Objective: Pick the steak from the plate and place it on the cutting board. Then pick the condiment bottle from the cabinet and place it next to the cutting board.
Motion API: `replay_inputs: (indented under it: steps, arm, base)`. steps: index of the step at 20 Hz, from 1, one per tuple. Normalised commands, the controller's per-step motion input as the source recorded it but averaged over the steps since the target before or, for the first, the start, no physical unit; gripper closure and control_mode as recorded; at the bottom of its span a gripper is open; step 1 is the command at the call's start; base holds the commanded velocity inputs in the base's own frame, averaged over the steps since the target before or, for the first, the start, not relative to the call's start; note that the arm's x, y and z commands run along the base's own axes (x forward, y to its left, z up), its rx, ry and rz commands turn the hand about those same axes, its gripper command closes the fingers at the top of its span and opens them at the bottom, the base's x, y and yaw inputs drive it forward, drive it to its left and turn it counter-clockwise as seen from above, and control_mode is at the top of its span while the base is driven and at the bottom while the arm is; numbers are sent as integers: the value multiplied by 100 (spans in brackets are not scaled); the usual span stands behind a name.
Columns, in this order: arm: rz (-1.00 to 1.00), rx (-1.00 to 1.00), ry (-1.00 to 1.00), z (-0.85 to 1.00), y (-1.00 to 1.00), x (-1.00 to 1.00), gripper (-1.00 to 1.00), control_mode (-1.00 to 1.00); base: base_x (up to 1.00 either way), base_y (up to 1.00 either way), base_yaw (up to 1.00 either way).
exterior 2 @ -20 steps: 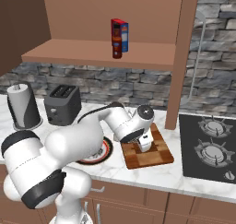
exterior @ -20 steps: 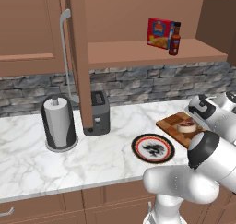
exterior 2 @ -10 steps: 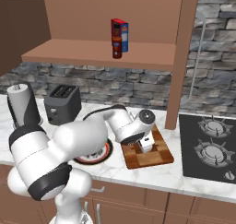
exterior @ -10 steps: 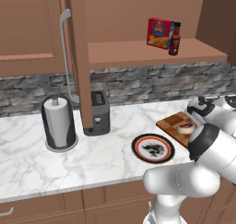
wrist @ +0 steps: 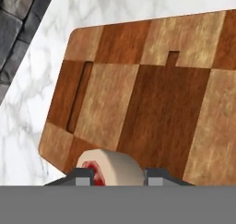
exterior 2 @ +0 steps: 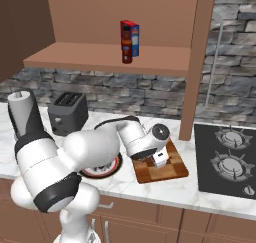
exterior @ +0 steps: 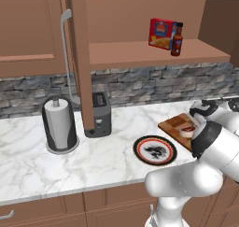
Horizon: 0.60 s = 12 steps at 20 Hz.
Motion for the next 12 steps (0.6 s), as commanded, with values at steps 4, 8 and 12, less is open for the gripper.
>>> replay_inputs:
  steps: [4,8,12]
  arm:
    - [0,0,-4,-16,-3,3,100,-100]
    - [0,0,-4,-19,-5,7,100,-100]
    - [0,0,-4,-20,-8,14,100,-100]
  base:
    - [0,0,0]
    - [0,0,0]
    - [0,0,0]
